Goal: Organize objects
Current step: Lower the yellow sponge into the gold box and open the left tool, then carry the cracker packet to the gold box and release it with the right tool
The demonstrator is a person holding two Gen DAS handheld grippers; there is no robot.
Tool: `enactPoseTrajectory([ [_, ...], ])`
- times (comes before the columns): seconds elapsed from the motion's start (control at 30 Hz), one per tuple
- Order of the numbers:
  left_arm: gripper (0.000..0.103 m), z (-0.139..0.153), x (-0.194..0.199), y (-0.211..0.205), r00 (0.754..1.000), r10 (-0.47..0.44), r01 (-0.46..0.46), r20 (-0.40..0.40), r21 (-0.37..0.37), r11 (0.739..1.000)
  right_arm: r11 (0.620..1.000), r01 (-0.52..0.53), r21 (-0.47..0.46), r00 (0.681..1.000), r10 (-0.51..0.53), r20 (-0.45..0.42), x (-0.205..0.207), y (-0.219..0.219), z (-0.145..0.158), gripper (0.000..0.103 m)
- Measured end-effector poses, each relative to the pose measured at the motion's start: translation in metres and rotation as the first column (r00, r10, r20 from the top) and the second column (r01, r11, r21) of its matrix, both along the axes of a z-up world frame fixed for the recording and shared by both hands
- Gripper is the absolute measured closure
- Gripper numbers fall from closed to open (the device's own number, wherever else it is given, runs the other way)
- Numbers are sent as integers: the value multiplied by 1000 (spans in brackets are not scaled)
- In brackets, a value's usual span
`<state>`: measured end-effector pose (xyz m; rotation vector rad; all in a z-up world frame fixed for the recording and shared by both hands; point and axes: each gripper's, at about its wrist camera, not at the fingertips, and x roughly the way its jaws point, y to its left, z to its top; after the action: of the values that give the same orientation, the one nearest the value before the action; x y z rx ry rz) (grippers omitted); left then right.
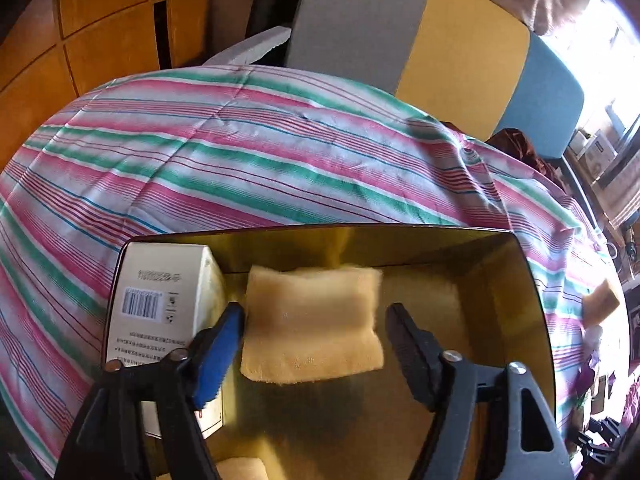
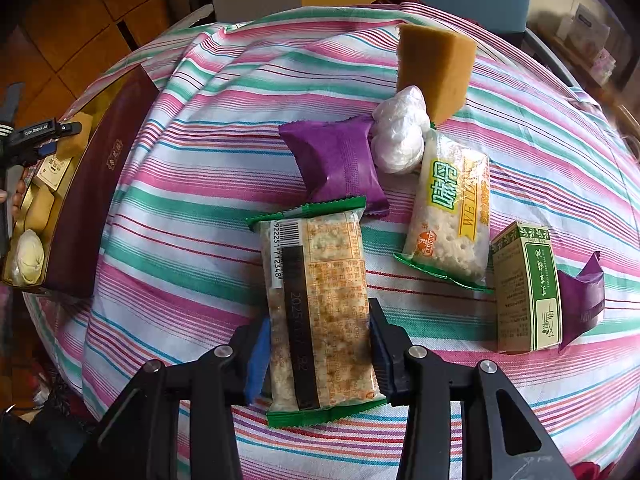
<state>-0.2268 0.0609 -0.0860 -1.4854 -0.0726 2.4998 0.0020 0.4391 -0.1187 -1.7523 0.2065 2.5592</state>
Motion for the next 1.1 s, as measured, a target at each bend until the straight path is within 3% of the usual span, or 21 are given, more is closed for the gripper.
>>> enactPoseTrajectory([
  [0.17, 26, 10, 13, -7, 1000, 1, -1, -15, 21, 1000, 1000, 0, 1, 1000, 0, 0, 1, 1, 0, 58],
  [0.57, 25, 64, 119, -31, 969, -23, 20, -248, -15, 1000, 999, 41, 10, 999, -40, -23, 4, 7, 6, 59],
  [0.87, 25, 64, 159, -49, 964, 7, -9, -264, -6, 1000, 994, 107, -18, 989, -108, -103, 16, 0, 35, 59],
  [1.1, 25, 61, 172, -59, 965, 16, -16, -262, 2, 1000, 998, -37, -57, 984, 27, -177, -7, -66, 80, 59],
])
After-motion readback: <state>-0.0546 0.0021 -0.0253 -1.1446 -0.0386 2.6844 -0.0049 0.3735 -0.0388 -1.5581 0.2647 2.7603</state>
